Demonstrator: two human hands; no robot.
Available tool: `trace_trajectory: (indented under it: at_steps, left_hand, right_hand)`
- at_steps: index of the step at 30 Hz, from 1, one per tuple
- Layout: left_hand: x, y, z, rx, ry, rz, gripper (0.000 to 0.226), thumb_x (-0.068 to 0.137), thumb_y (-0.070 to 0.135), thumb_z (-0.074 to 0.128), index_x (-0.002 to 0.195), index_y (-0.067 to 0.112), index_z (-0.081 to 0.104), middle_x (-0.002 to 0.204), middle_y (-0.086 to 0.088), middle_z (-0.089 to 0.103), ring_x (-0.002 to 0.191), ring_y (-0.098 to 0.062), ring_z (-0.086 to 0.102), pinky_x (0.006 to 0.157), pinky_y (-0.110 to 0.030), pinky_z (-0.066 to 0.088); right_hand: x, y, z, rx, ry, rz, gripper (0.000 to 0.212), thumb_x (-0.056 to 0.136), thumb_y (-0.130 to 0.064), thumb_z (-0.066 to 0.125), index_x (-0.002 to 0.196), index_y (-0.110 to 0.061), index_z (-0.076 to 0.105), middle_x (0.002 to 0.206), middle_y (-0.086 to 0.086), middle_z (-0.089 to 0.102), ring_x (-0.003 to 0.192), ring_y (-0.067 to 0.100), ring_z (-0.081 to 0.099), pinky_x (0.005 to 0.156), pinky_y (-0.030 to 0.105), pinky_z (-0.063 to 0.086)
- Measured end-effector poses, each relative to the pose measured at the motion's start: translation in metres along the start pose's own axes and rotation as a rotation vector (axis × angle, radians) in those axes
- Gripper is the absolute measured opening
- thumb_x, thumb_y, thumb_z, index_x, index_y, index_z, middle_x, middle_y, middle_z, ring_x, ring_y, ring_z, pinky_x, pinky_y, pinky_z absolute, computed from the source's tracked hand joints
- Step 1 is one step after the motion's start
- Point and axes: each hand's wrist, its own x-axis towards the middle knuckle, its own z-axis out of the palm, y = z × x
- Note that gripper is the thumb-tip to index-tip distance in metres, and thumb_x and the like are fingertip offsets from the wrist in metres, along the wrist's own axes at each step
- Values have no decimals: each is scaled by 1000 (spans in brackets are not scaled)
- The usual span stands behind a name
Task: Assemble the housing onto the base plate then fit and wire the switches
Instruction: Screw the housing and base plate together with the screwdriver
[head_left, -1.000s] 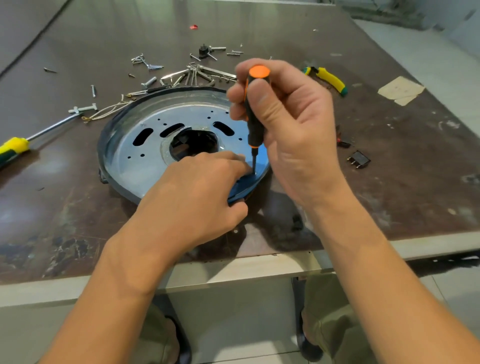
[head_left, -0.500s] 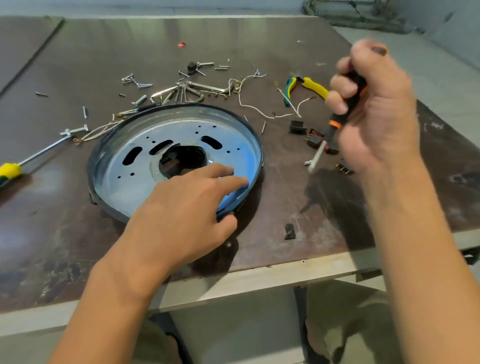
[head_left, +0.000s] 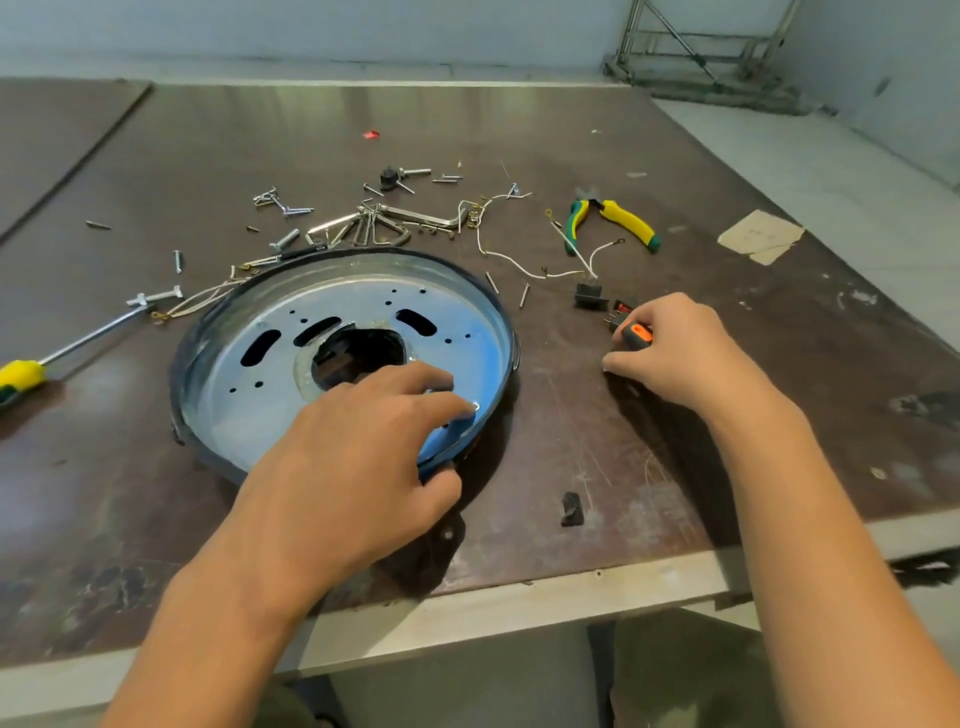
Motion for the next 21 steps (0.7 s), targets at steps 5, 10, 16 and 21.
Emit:
trace_trajectory:
  at_steps: [5, 10, 16, 21]
  left_hand:
    - [-1, -2, -6, -18, 48, 46, 34, 73, 28, 78, 106, 24, 74, 113, 10, 68, 99, -13, 66, 73, -33, 58]
    - [-4, 0, -9, 116, 99, 34, 73, 73, 44, 78, 139, 29, 52, 120, 8, 64, 108, -17, 60, 87, -37, 52]
    - [-21, -48, -35, 33, -124, -82, 102, 60, 64, 80, 145, 52, 26, 150, 22, 30, 136, -4, 29, 117, -37, 25]
    - [-27, -75, -40, -72, -238, -153, 84, 65, 41, 88, 137, 54, 45, 153, 30, 27, 140, -6, 35, 117, -38, 30]
  right_hand:
    - [-4, -5, -1, -47, -71, -44, 21, 84, -30, 78, 101, -18, 76, 102, 7, 68, 95, 23, 58, 79, 35, 49]
    - [-3, -4, 2, -81, -89, -86, 16, 88, -30, 74, 96, -16, 73, 100, 7, 67, 92, 22, 59, 76, 35, 46]
    - [-5, -5, -2, 9, 72, -146, 8, 91, -27, 69, 93, -19, 69, 94, 5, 66, 89, 22, 56, 72, 31, 39]
    - [-15, -18, -7, 136, 225, -295, 2, 92, -24, 69, 93, -23, 69, 95, -2, 65, 91, 19, 57, 78, 36, 46]
